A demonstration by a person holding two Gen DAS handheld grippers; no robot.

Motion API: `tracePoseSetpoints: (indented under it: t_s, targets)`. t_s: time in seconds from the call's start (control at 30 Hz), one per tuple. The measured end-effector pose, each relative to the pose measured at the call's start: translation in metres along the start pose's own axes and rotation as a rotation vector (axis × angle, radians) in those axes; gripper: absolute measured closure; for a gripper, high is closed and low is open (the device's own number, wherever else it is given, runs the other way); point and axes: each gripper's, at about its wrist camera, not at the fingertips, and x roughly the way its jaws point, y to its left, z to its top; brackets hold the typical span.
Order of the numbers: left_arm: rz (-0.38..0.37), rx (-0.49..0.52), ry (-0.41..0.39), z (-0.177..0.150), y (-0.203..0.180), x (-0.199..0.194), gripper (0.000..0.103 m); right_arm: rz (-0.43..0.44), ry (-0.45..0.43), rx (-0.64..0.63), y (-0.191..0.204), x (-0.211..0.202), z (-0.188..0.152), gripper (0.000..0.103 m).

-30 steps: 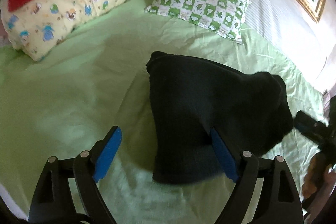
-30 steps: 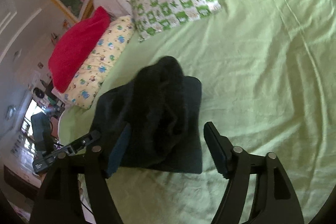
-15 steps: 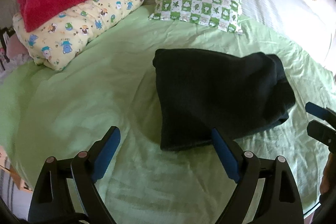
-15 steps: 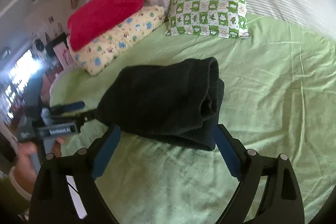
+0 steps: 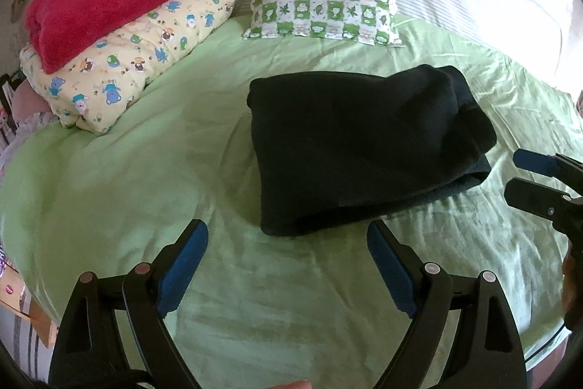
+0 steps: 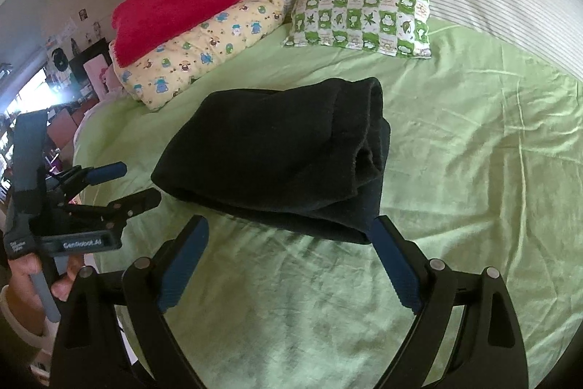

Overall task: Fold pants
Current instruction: 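Open both tools and withdraw them from the folded pants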

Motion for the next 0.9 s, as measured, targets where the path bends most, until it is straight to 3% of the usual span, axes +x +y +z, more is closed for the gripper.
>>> tracePoseSetpoints:
  t_s: [0.9]
  targets:
    - [0.0,-0.022,-0.004,0.002,0.006,0.014,0.013,-0.003,0.043,-0.015,0.004,0.026,-0.003,0.011]
